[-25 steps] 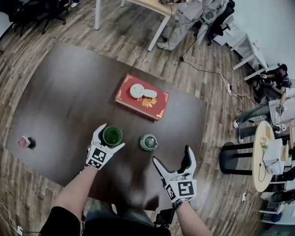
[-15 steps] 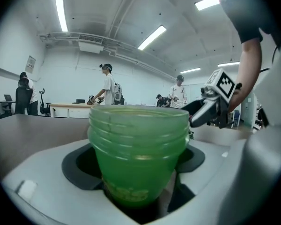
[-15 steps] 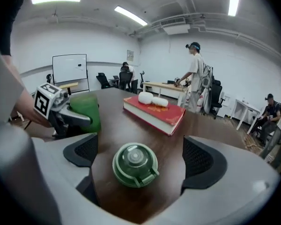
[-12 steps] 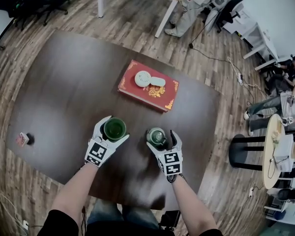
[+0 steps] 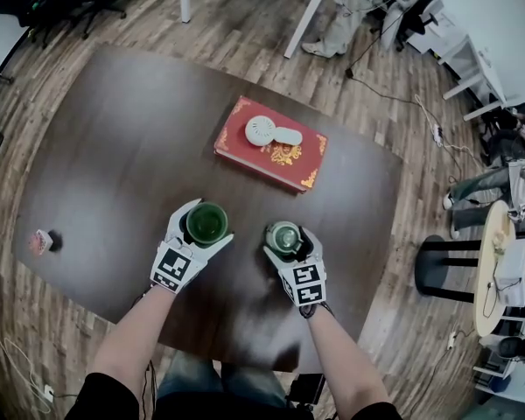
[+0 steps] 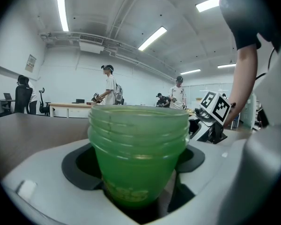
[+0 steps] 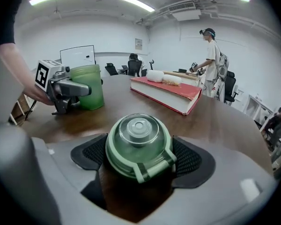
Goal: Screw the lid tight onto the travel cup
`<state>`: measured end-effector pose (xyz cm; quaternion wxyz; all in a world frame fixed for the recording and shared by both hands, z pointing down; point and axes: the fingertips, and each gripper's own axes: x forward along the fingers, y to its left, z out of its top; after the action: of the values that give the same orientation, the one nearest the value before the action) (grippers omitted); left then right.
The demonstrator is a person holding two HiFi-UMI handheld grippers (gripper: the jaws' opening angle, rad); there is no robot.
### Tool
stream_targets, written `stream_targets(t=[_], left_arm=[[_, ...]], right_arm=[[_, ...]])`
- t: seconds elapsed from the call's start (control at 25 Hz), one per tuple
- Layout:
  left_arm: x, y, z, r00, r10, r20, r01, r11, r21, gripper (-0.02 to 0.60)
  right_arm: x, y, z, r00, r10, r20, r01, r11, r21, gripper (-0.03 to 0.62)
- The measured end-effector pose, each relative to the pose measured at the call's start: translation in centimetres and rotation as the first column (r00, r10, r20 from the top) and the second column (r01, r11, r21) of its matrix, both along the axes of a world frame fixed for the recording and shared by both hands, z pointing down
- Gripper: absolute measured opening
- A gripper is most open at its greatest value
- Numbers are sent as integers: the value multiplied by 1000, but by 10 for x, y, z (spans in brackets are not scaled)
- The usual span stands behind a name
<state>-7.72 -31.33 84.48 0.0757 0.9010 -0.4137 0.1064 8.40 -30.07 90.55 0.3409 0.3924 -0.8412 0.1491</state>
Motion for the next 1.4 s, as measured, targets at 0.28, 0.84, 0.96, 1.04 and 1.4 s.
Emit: stream_targets(t=[0.28,0.84,0.96,1.04,1.4], left_arm=[[0,0,1,1000,3,1,-3,1000,-2,400],[12,14,-11,999,43,23,-43,999,-2,407],[18,17,-29,997,68,28,-68,998,-11,407],[24,24,-45,996,84,17,-83,996,-34,408],[86,84,-155,959,281,34,-279,959,-58,410]], right_arm=[[-1,-1,0,1000,1,3,-1,1000,9,440],[4,3,-29,998,-34,56,31,998,49,434],[0,3,-69,995,-71,75,64,994,93,436],[-3,10,-105,989,-115,88,104,987,125,434],[-17,62,-287,912,-335,238,303,939,162,436]])
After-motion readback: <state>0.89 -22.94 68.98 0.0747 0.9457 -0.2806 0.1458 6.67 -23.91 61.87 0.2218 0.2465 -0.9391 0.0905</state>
